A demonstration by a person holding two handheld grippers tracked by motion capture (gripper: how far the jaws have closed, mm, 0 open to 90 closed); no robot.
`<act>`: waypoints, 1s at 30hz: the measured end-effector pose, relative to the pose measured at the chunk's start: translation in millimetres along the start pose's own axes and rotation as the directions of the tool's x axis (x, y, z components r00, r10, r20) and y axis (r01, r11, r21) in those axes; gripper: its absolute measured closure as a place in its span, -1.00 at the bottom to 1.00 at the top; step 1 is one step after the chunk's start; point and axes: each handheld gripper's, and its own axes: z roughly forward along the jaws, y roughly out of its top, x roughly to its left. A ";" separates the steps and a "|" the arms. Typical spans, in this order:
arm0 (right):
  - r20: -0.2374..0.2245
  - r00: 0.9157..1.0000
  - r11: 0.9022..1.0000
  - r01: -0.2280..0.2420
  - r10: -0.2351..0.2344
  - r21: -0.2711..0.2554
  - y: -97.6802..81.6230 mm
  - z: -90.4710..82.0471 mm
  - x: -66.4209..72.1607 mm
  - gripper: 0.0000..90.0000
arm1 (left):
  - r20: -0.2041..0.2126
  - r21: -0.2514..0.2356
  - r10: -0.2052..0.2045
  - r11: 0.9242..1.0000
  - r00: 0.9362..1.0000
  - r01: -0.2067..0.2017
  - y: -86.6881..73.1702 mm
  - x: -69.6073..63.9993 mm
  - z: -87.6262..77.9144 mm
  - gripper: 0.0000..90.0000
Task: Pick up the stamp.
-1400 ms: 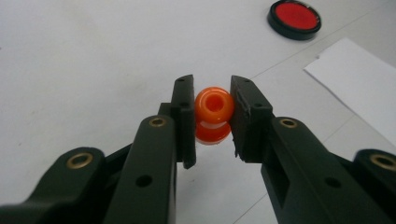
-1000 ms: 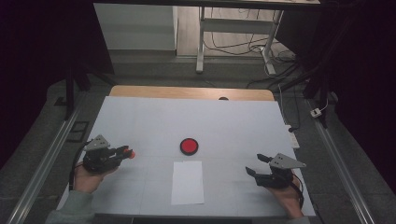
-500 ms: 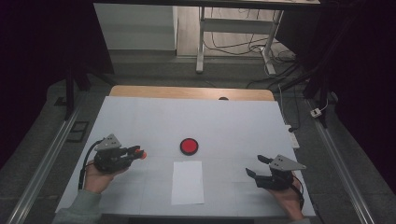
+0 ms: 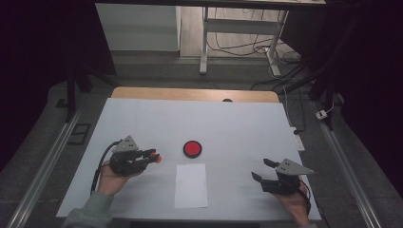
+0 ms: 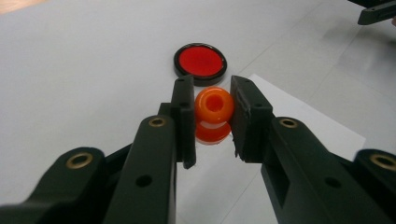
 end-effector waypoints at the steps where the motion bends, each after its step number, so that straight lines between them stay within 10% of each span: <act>1: -0.001 1.000 1.000 0.001 -0.001 -0.001 0.1 0.2 0.1 -0.36 | 0.005 0.001 0.005 1.000 1.000 -0.005 1.4 -1.6 2.1 0.60; 30: -0.006 1.000 1.000 0.012 -0.012 0.006 0.8 2.7 2.9 -0.36 | 0.131 0.033 0.095 0.994 0.987 -0.100 34.5 -50.8 58.4 0.60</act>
